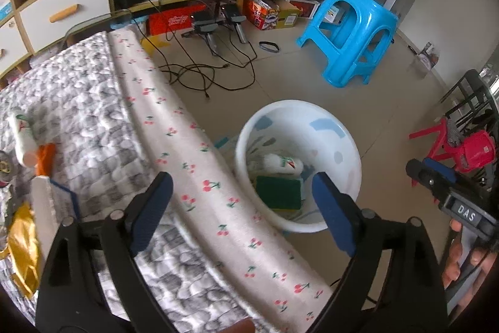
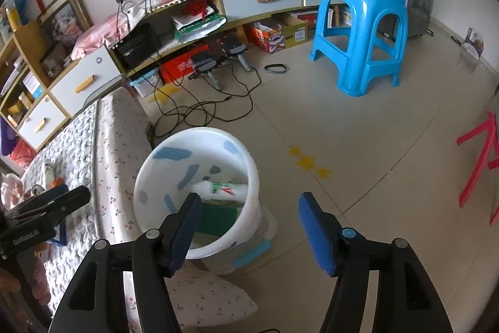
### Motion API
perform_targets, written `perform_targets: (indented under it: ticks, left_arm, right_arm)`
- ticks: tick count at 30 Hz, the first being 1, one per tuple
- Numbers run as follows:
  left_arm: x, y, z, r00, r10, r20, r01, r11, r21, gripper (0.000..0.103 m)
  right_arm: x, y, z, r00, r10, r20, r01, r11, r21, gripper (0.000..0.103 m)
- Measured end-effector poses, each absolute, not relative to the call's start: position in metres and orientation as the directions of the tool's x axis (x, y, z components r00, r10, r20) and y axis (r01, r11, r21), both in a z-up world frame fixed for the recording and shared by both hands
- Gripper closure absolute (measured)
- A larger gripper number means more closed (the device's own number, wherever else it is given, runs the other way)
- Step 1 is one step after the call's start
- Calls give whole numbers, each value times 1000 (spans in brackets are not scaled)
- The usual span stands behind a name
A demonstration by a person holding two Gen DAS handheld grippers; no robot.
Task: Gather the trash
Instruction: 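Carry the white bottle to the bucket and open the left gripper, then grasp the white plastic strip with the right gripper while the left gripper reaches the red can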
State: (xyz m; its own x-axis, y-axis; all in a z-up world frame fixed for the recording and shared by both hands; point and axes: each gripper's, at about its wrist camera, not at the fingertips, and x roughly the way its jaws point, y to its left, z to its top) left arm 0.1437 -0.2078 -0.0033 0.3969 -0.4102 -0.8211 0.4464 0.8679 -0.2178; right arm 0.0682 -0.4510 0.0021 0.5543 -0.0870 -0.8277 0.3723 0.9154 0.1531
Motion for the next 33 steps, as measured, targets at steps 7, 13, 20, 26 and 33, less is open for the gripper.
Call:
perform_targets:
  ticks: [7, 13, 20, 26, 33]
  left_arm:
    - [136, -177, 7, 429, -383, -818, 432, 882, -187, 11]
    - [129, -143, 16, 461, -363, -810, 402, 899, -174, 10]
    - [125, -105, 17, 474, -328, -817, 360, 919, -160, 9]
    - [127, -58, 15, 481, -283, -830, 298, 943, -149, 9]
    - [137, 1, 5, 473, -233, -850, 179, 970, -166, 9]
  right_arm:
    - [79, -426, 6, 559, -75, -826, 331, 933, 139, 35]
    - [90, -399, 11, 568, -59, -821, 292, 947, 134, 34]
    - [107, -359, 13, 570, -33, -821, 225, 967, 117, 32]
    - [118, -327, 15, 573, -12, -820, 174, 979, 108, 30]
    - [131, -282, 14, 566, 14, -825, 104, 991, 88, 29]
